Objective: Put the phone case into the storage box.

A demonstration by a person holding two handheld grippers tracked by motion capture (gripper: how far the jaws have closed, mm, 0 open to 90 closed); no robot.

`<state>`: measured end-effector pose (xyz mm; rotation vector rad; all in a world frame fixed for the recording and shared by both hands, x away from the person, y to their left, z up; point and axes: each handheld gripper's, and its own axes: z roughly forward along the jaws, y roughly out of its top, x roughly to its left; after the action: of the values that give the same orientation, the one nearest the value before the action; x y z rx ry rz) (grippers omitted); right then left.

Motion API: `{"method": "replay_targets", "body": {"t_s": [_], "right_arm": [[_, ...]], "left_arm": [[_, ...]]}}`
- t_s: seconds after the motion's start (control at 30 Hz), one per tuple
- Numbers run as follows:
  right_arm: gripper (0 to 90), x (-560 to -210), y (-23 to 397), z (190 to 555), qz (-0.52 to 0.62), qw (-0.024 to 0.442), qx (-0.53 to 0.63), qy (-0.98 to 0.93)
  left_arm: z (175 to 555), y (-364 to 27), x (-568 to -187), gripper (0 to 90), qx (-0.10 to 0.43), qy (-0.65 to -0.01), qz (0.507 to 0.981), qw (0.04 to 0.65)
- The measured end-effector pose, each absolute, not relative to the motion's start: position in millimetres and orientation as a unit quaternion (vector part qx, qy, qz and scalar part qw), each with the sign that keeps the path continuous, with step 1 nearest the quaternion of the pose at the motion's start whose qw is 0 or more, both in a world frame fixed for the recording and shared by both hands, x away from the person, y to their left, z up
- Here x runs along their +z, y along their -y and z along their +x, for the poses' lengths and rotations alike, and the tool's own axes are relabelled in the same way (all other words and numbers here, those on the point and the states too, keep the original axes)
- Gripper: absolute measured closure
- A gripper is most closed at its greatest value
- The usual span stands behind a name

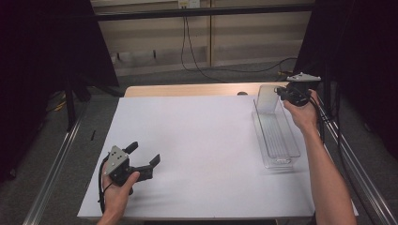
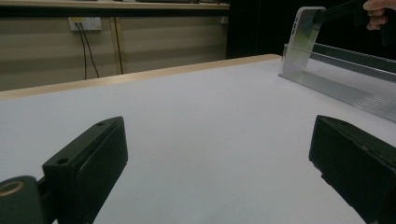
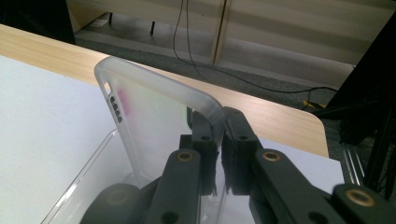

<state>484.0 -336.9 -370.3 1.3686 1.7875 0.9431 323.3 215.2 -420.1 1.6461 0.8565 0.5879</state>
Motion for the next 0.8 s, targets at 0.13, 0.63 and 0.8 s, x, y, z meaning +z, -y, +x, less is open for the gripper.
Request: {"method": "replay_targets", "body": {"t_s": [0.13, 0.63, 0.8], "right_arm": [[84.5, -371, 342, 487, 0.524, 0.331, 0.371, -0.692], [83.5, -372, 344, 496, 0.525, 0.327, 0.373, -0.692], [83.2, -371, 344, 498, 0.529, 0.324, 0.375, -0.689]], "left_arm": [[323, -214, -421, 4.5, 0.247, -0.365, 0.7, 0.561], [324, -214, -422, 4.5, 0.248, -0.365, 0.703, 0.558], [324, -214, -422, 4.5, 0.247, -0.365, 0.703, 0.558]]}}
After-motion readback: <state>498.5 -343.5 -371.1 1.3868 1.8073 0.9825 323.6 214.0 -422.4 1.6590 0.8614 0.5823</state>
